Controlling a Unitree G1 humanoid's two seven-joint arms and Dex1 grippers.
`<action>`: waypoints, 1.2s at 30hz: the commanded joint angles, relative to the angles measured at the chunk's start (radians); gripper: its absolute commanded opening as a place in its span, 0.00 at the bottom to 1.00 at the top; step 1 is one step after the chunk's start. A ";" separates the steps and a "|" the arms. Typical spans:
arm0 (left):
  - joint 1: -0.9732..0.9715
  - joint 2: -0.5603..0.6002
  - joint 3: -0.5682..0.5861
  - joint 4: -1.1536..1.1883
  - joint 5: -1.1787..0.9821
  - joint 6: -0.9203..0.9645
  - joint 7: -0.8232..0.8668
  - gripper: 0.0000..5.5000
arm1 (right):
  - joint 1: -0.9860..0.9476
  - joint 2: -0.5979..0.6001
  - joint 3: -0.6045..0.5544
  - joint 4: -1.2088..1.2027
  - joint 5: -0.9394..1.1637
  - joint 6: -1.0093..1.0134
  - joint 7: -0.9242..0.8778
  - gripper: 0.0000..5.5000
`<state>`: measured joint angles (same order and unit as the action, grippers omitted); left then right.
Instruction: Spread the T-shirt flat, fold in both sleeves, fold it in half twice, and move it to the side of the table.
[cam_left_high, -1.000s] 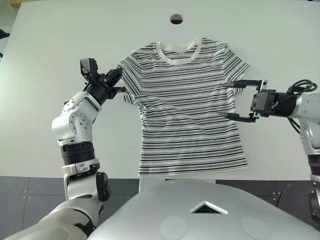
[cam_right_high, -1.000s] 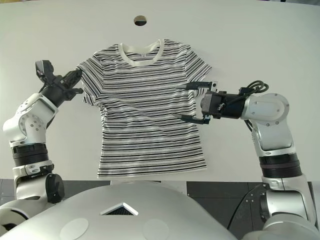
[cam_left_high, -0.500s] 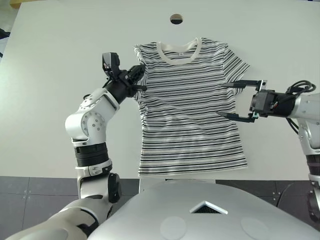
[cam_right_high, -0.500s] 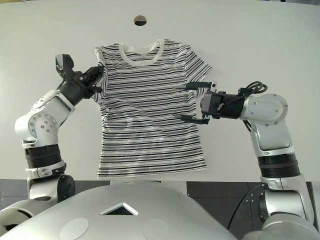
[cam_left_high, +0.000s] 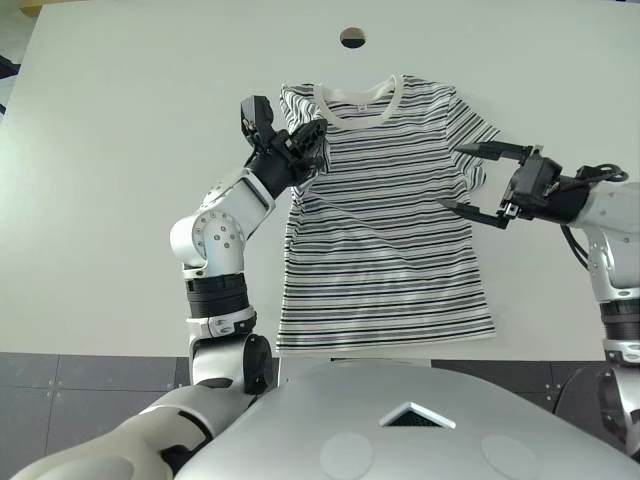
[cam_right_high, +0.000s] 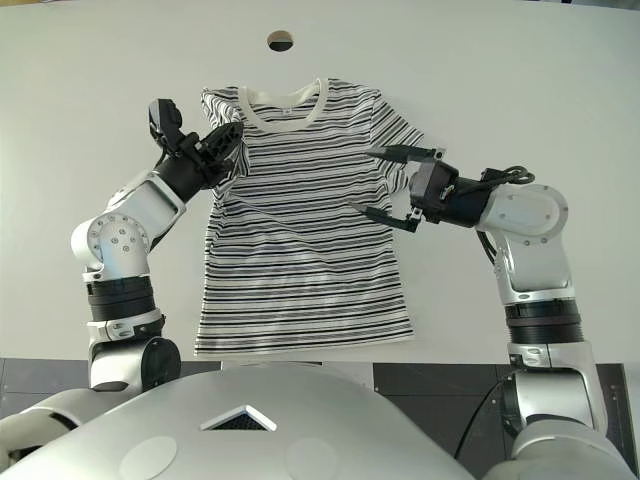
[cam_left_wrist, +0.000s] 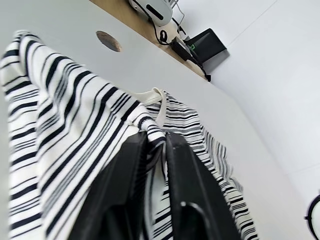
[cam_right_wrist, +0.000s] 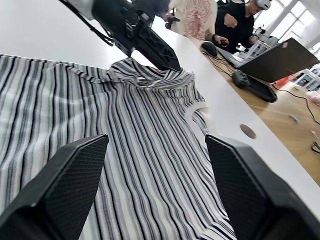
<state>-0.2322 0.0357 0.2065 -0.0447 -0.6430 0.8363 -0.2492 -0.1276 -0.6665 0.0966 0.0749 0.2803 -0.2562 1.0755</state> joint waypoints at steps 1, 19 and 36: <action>-0.030 -0.027 0.013 0.021 -0.024 0.015 0.029 0.23 | -0.072 0.040 -0.044 0.091 0.012 0.056 -0.057 0.66; 0.065 0.016 -0.050 -0.149 0.130 -0.514 -0.155 0.51 | -0.519 0.168 -0.169 0.943 -0.058 0.398 -0.308 0.60; 0.068 0.014 -0.037 -0.110 0.080 -0.502 -0.118 0.51 | -0.558 0.216 -0.151 1.141 -0.185 0.332 -0.335 0.50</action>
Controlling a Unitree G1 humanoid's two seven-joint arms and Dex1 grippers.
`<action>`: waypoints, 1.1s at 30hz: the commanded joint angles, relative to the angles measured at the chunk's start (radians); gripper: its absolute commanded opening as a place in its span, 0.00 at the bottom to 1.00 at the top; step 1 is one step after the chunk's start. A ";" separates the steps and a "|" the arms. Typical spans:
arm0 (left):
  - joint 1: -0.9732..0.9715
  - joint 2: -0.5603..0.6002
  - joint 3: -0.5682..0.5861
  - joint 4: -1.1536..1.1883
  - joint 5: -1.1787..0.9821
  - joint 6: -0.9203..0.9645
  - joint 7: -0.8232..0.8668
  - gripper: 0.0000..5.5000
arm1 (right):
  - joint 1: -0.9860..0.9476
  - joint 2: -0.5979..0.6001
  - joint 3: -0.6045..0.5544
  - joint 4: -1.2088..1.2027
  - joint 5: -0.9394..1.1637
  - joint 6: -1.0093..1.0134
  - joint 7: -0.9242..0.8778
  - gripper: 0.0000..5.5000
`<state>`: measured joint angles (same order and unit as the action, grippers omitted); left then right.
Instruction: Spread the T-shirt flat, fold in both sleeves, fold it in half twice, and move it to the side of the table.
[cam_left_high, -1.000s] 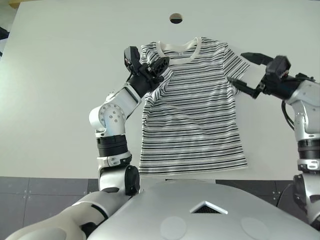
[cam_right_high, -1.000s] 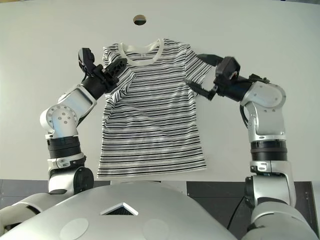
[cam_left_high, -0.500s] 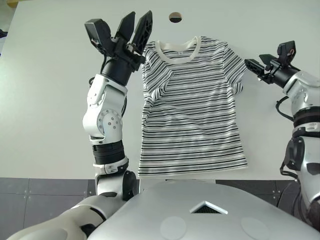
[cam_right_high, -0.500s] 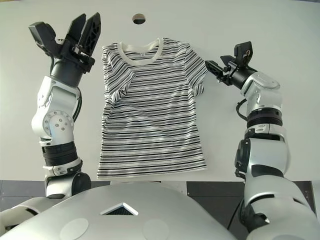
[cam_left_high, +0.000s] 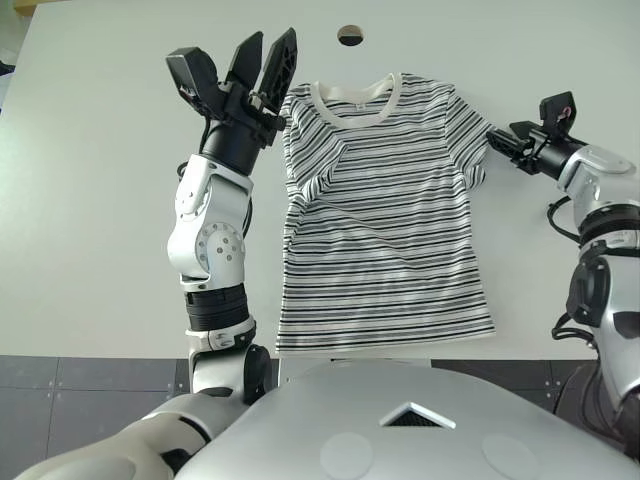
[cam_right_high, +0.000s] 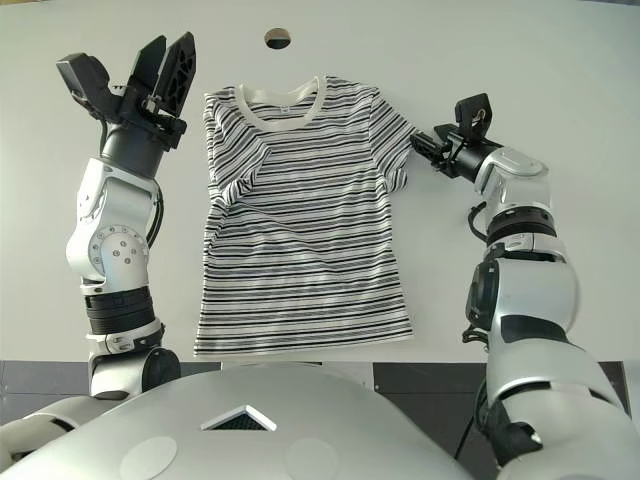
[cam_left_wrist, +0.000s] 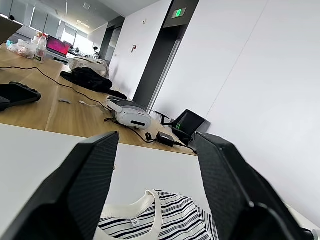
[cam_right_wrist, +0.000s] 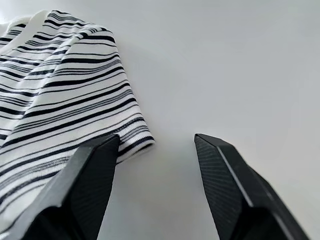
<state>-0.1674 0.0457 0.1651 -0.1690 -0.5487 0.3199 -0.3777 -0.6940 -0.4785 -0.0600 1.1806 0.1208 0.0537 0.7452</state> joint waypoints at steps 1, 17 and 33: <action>0.002 0.005 0.005 0.017 -0.016 0.015 0.012 0.51 | 0.008 0.032 0.007 0.038 -0.027 0.021 -0.003 0.50; 0.006 -0.001 0.008 0.047 -0.029 0.025 0.043 0.51 | 0.010 0.024 -0.003 0.035 -0.025 0.018 0.028 0.02; 0.008 0.002 0.022 0.017 -0.083 0.064 0.061 0.51 | 0.094 0.011 -0.020 -0.369 0.035 0.113 0.086 0.02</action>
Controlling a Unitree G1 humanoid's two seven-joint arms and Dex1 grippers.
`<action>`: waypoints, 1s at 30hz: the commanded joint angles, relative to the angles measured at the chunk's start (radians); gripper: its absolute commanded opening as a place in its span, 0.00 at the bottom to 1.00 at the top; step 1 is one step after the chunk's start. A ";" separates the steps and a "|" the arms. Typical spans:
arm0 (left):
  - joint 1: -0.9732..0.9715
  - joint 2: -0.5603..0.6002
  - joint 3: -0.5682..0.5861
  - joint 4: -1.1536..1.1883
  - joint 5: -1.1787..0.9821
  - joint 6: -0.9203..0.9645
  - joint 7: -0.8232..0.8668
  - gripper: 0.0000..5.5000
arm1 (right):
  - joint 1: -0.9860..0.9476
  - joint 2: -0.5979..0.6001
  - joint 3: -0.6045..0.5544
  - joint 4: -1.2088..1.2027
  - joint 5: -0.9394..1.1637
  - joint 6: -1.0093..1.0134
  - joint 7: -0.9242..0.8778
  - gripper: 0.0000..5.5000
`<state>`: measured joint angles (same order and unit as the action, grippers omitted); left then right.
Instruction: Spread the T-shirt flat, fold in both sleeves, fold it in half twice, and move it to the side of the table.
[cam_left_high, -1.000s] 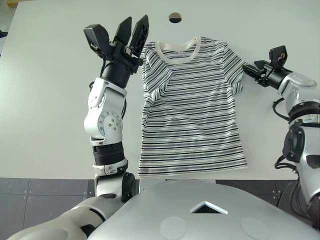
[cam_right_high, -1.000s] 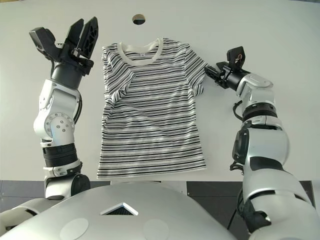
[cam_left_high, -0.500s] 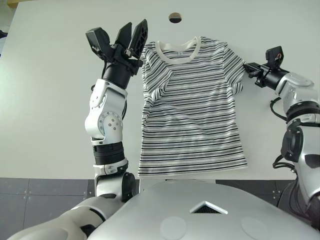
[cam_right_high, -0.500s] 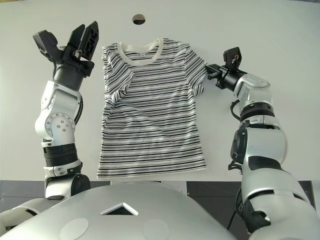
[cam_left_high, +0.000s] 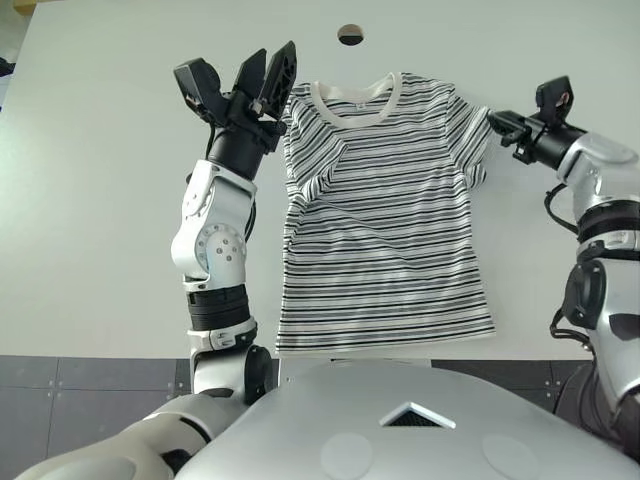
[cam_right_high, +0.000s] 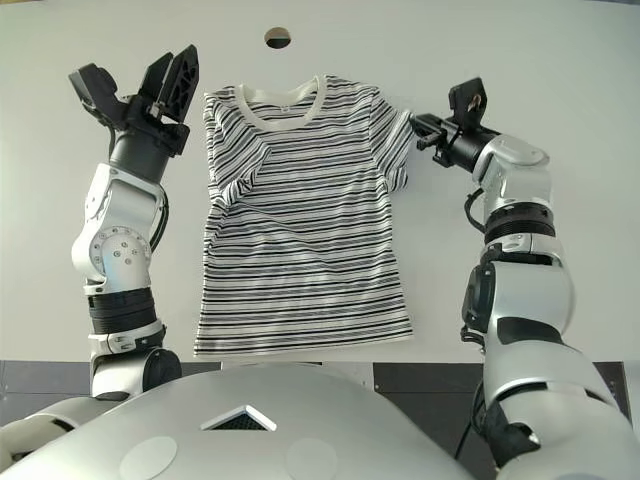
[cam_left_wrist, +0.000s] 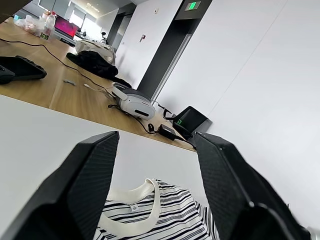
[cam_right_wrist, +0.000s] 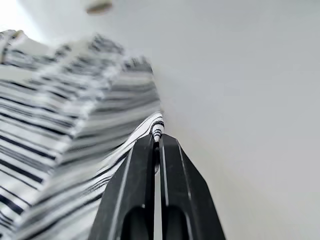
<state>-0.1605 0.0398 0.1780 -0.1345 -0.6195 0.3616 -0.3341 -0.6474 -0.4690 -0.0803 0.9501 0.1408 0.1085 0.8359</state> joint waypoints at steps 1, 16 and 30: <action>-0.002 0.009 0.010 -0.021 -0.015 0.026 0.021 0.51 | 0.067 0.006 0.004 -0.197 0.018 0.082 -0.011 0.02; -0.031 0.016 0.012 -0.001 -0.026 0.035 0.016 0.51 | 0.178 0.137 0.132 -0.608 0.046 0.291 -0.061 0.02; -0.036 0.014 0.016 0.015 -0.033 0.034 0.021 0.51 | 0.121 0.232 0.149 -0.384 0.031 0.236 -0.091 0.02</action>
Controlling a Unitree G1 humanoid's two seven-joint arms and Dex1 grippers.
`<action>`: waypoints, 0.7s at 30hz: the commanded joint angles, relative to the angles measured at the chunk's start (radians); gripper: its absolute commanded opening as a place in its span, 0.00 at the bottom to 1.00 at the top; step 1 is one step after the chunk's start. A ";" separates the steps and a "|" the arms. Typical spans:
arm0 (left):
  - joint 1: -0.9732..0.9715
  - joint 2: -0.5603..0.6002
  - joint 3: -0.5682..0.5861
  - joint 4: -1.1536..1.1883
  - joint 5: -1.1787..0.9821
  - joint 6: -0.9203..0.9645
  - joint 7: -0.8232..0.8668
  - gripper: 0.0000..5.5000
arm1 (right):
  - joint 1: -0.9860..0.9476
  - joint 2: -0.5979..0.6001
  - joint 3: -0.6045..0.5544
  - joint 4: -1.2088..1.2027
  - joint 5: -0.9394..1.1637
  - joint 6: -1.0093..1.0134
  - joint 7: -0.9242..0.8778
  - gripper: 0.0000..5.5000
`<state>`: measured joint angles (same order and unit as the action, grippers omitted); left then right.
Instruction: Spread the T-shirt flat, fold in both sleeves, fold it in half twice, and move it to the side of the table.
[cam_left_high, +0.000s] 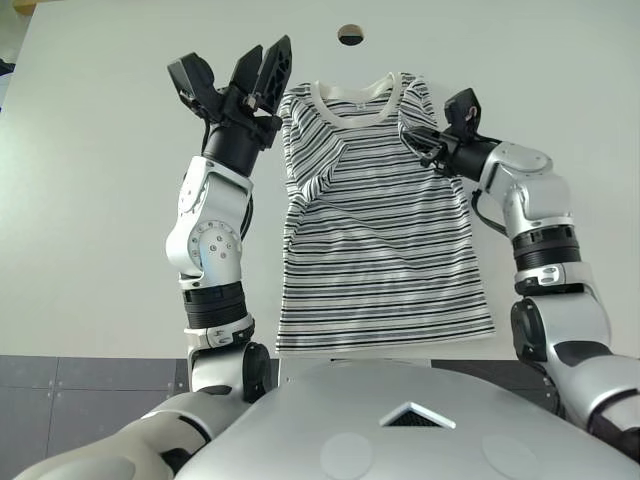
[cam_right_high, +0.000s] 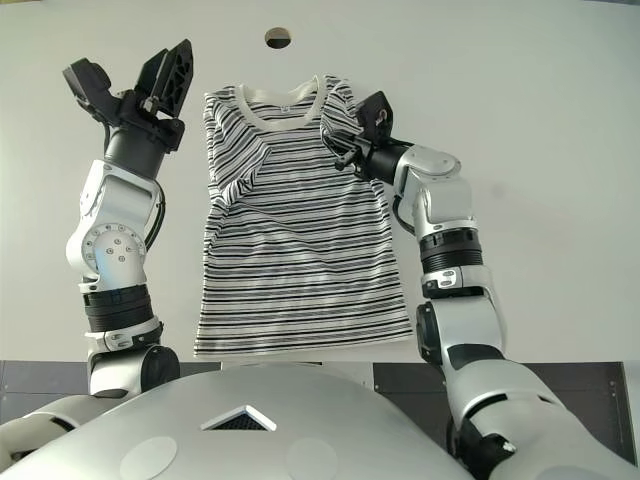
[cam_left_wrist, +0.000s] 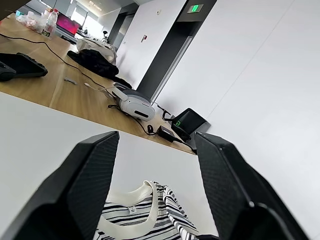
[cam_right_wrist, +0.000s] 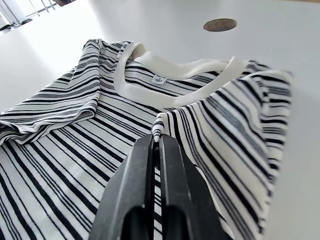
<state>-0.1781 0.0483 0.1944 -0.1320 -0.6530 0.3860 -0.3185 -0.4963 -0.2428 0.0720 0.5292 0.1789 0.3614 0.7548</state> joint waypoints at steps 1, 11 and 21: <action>-0.019 0.006 0.000 0.016 0.001 0.008 0.005 0.51 | -0.034 0.008 -0.009 0.047 -0.004 -0.022 -0.012 0.02; -0.006 -0.001 0.027 0.009 -0.108 0.070 -0.021 0.51 | 0.117 -0.069 0.030 -0.328 0.039 0.101 0.075 0.22; 0.282 0.384 -0.126 -0.143 0.377 -0.361 -0.326 0.51 | 0.516 -0.471 -0.224 -0.672 0.228 -0.142 0.568 0.22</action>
<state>-0.0156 0.2518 0.1109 -0.2433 -0.4967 0.2584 -0.5109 -0.1429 -0.5512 -0.0590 -0.1154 0.4102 0.4631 1.0946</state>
